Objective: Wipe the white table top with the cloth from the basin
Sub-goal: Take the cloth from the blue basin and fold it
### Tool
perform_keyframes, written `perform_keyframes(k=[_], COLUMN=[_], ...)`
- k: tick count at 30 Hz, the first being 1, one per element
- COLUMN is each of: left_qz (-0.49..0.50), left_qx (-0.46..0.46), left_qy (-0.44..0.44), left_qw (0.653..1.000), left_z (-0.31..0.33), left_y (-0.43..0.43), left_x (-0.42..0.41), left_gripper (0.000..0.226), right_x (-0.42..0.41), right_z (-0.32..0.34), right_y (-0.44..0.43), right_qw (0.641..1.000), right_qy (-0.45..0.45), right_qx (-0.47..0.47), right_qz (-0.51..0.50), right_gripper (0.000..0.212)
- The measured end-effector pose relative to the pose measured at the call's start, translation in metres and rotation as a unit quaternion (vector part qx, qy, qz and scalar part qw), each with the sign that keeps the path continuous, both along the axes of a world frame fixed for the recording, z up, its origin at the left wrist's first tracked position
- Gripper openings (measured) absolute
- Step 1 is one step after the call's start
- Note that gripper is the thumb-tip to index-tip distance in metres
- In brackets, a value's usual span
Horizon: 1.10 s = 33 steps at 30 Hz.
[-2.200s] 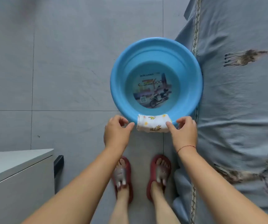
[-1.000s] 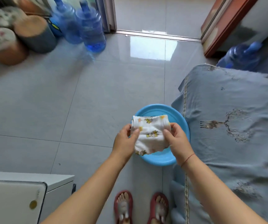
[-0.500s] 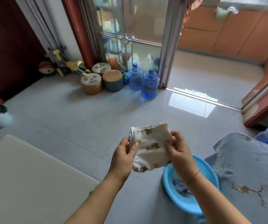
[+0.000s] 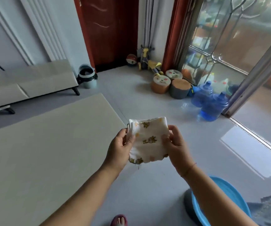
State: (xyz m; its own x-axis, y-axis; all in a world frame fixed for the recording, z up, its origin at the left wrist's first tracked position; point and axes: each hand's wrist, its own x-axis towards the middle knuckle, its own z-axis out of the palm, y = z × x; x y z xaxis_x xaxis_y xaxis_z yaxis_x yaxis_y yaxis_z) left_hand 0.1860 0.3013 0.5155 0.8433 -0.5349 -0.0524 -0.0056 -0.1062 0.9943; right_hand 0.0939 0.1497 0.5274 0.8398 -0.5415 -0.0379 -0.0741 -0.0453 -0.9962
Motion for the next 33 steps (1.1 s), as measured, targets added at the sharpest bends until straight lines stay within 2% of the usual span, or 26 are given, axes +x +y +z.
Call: perform_keyframes(k=[7, 15, 27, 33], left_qz=[0.147, 0.303, 0.415, 0.462], left_qx=[0.032, 0.063, 0.079, 0.093], left_qy=[-0.026, -0.019, 0.016, 0.044], left_qw=[0.988, 0.951, 0.906, 0.881], left_z=[0.004, 0.007, -0.012, -0.033], left_y=[0.157, 0.347, 0.662, 0.763], left_x=[0.005, -0.002, -0.038, -0.051], left_gripper=[0.010, 0.010, 0.011, 0.011], right_x=[0.046, 0.094, 0.101, 0.104], right_z=[0.004, 0.010, -0.012, -0.035], right_y=[0.132, 0.316, 0.640, 0.749], right_qw=[0.986, 0.952, 0.914, 0.897], right_qy=[0.019, 0.019, 0.030, 0.050], right_qx=[0.021, -0.005, 0.015, 0.029], right_qz=[0.164, 0.306, 0.405, 0.439], right_gripper=[0.016, 0.025, 0.025, 0.034])
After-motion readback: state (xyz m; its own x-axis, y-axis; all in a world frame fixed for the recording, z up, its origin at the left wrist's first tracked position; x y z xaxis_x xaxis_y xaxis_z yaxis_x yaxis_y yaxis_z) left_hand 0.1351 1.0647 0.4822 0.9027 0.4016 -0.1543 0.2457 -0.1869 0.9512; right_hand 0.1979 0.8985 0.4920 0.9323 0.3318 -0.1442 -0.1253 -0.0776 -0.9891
